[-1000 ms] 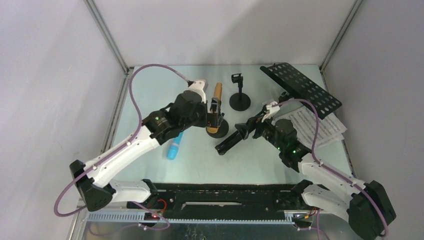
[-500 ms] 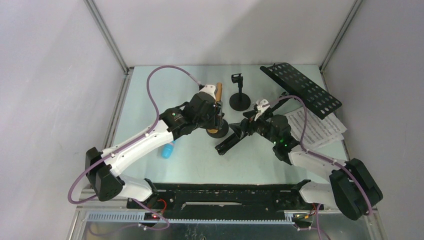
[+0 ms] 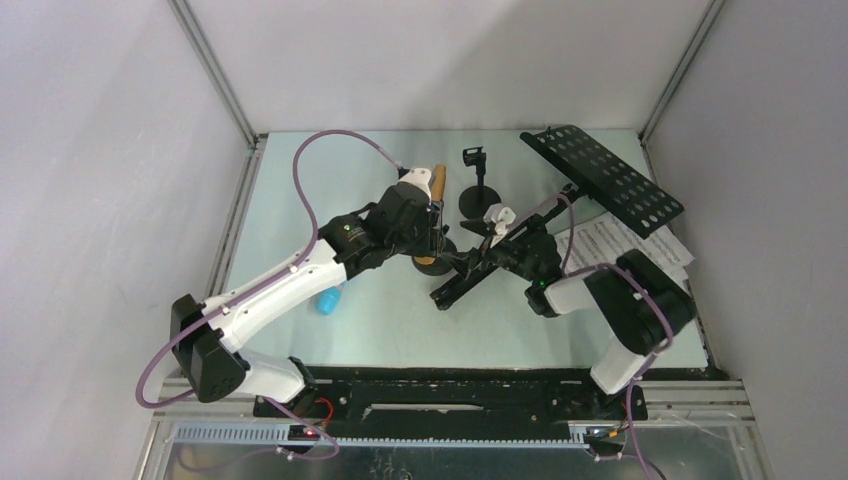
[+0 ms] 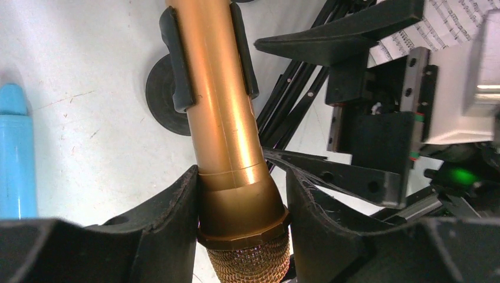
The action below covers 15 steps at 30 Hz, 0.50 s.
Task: Pack up the instrument practice props
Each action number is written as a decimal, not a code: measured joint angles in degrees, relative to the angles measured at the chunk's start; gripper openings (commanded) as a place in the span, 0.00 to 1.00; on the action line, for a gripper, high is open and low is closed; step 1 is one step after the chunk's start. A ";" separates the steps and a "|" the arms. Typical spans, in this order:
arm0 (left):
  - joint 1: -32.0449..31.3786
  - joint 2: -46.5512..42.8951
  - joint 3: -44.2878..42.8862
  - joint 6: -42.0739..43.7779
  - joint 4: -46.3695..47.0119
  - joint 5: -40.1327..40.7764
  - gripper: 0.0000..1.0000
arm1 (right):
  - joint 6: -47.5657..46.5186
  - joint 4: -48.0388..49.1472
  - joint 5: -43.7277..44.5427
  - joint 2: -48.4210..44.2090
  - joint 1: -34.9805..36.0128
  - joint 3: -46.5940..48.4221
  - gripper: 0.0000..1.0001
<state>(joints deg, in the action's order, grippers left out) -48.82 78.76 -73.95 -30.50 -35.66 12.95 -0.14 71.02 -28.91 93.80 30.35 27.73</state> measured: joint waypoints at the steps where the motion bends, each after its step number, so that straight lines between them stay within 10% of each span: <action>1: 0.04 0.00 0.00 0.13 0.02 -0.11 0.00 | 0.04 1.97 -0.50 2.01 0.00 0.46 0.98; 15: 0.68 -0.74 0.13 2.01 0.85 -1.55 0.00 | 1.42 11.15 -3.32 11.93 0.44 13.73 0.88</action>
<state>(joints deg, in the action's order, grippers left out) -48.14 78.02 -73.82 -28.49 -34.81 11.40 1.28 82.17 -32.23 105.73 30.79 41.45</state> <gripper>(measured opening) 0.527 0.913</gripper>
